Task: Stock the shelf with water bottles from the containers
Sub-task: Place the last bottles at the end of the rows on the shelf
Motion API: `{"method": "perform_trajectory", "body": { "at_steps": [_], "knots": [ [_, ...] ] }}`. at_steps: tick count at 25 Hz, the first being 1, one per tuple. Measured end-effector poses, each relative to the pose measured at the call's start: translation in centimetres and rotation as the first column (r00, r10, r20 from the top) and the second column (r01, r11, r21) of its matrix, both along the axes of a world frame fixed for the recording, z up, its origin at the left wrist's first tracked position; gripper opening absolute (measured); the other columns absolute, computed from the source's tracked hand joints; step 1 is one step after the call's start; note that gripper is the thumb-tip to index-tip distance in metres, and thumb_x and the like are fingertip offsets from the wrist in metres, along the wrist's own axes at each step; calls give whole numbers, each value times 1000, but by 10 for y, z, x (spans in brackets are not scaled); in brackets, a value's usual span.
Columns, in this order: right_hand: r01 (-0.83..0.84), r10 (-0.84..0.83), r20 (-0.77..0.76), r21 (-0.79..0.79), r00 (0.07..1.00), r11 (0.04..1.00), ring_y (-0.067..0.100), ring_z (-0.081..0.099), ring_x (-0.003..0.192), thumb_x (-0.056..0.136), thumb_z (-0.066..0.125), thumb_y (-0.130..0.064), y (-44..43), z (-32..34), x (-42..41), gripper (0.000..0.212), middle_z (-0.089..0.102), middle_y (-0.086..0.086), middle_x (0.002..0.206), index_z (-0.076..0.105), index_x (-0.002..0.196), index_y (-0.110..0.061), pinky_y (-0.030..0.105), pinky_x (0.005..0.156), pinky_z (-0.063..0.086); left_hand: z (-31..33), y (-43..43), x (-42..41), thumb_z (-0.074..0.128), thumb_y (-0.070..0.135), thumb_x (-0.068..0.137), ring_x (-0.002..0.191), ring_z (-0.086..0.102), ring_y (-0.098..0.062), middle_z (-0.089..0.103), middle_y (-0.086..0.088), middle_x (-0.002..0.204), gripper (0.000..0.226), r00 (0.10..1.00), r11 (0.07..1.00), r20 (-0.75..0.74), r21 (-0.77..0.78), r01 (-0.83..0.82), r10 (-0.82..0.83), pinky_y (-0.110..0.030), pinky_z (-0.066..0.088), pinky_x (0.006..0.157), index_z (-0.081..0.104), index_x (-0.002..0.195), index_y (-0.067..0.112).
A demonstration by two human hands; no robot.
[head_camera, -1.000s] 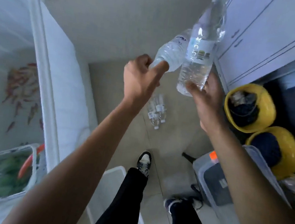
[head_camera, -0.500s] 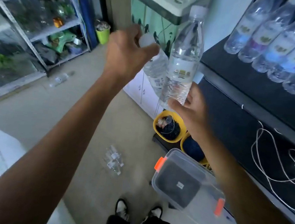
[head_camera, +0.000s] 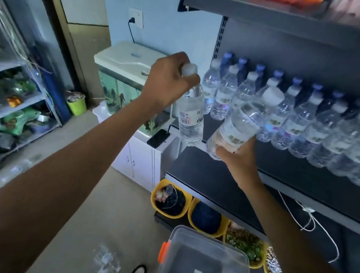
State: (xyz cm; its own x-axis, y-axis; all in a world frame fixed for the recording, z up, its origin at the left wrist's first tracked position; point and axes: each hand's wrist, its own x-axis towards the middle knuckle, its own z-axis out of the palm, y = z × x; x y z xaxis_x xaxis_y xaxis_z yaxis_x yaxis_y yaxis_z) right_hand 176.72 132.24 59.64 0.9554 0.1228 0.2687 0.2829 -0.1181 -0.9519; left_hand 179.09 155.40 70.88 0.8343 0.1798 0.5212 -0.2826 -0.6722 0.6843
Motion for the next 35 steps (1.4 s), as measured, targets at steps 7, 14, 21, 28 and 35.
{"method": "perform_trajectory", "body": {
  "at_steps": [7, 14, 21, 28, 35],
  "knots": [
    [201, -209, -163, -66, 964, 977, 12, 66, 104, 74, 79, 12, 10, -41, 82, 76, 66, 5, 120, 46, 134, -20, 21, 79, 54, -31, 23, 115, 67, 24, 74, 71, 52, -17, 63, -6, 80, 23, 950, 953, -128, 74, 294, -284, -26, 40, 62, 63, 90, 7],
    [270, -305, -257, -161, 917, 949, 0, 62, 100, 78, 73, 17, 44, -69, 128, 77, 63, -8, 114, 42, 134, -26, 12, 77, 52, -72, 41, 193, 62, 23, 69, 80, 54, -18, 60, -13, 94, 31, 866, 881, -172, -21, 473, -469, -27, 41, 67, 63, 94, 5],
    [115, -267, -277, -463, 923, 879, 8, 60, 114, 79, 87, -14, 31, -59, 150, 73, 60, -7, 122, 46, 139, -18, 44, 109, 48, -105, 20, 199, 55, 20, 77, 89, 59, -16, 63, -4, 105, 40, 852, 844, 29, -129, 521, -522, -39, 52, 81, 60, 116, 8],
    [414, -486, -160, -342, 859, 844, 18, 59, 124, 63, 88, -22, 64, -77, 141, 93, 55, -2, 133, 33, 137, -31, 45, 102, 54, -210, 24, 169, 87, 37, 67, 98, 67, -11, 62, 2, 117, 78, 879, 886, -282, -379, 266, -385, -39, 60, 83, 34, 124, 34],
    [484, -548, -173, -308, 818, 819, -8, 59, 99, 81, 81, -15, 91, -85, 159, 77, 60, -8, 122, 35, 142, -18, -2, 69, 45, -223, 18, 183, 79, 36, 82, 96, 68, -15, 68, 5, 110, 58, 871, 894, -336, -392, 217, -359, -40, 57, 87, 42, 122, 17]
  ]
}}
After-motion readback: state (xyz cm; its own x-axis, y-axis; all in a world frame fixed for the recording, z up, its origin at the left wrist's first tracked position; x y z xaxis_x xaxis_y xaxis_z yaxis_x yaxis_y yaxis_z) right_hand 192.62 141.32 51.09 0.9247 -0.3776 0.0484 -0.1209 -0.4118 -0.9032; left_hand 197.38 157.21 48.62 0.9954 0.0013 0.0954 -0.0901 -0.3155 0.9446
